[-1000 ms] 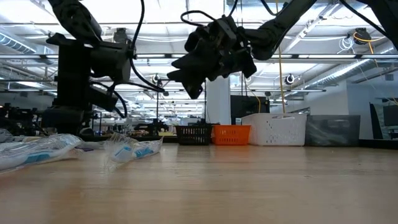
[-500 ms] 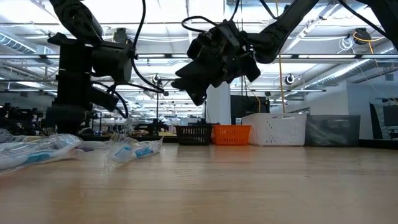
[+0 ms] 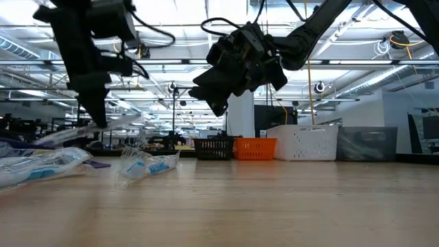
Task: Pick & Place Toothbrushes
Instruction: Put the purple toothbrush into the white bin
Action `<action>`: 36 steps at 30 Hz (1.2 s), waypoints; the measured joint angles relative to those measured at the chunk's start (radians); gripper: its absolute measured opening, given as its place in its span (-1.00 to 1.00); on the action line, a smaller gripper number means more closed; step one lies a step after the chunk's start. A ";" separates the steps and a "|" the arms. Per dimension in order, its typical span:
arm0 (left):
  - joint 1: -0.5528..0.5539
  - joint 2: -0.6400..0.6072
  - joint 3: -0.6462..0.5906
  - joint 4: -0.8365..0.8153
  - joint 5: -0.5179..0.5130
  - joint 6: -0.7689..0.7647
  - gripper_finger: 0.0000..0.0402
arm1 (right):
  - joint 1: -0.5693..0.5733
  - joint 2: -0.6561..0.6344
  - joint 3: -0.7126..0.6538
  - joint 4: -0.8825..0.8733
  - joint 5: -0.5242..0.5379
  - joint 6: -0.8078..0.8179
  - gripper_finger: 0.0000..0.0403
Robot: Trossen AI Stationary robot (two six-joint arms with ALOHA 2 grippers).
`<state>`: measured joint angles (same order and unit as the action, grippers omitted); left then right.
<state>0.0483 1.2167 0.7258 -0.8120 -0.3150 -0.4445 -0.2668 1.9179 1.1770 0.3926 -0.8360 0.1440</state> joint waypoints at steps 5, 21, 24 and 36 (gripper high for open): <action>-0.018 -0.112 0.000 0.004 -0.090 -0.017 -0.99 | 0.000 0.000 0.000 0.001 0.001 0.000 -0.35; -0.125 -0.234 0.003 0.404 -0.148 0.027 -0.98 | 0.000 0.000 0.000 0.244 0.001 0.086 -0.35; -0.147 -0.222 0.003 0.453 -0.152 0.047 -0.99 | 0.000 0.001 0.000 0.315 0.001 0.107 -0.35; -0.169 -0.156 0.003 0.590 -0.161 0.079 -0.98 | 0.006 0.001 0.000 0.502 0.048 0.158 -0.35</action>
<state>-0.1207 1.0610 0.7288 -0.2222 -0.4765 -0.3650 -0.2607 1.9186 1.1770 0.8944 -0.7879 0.3023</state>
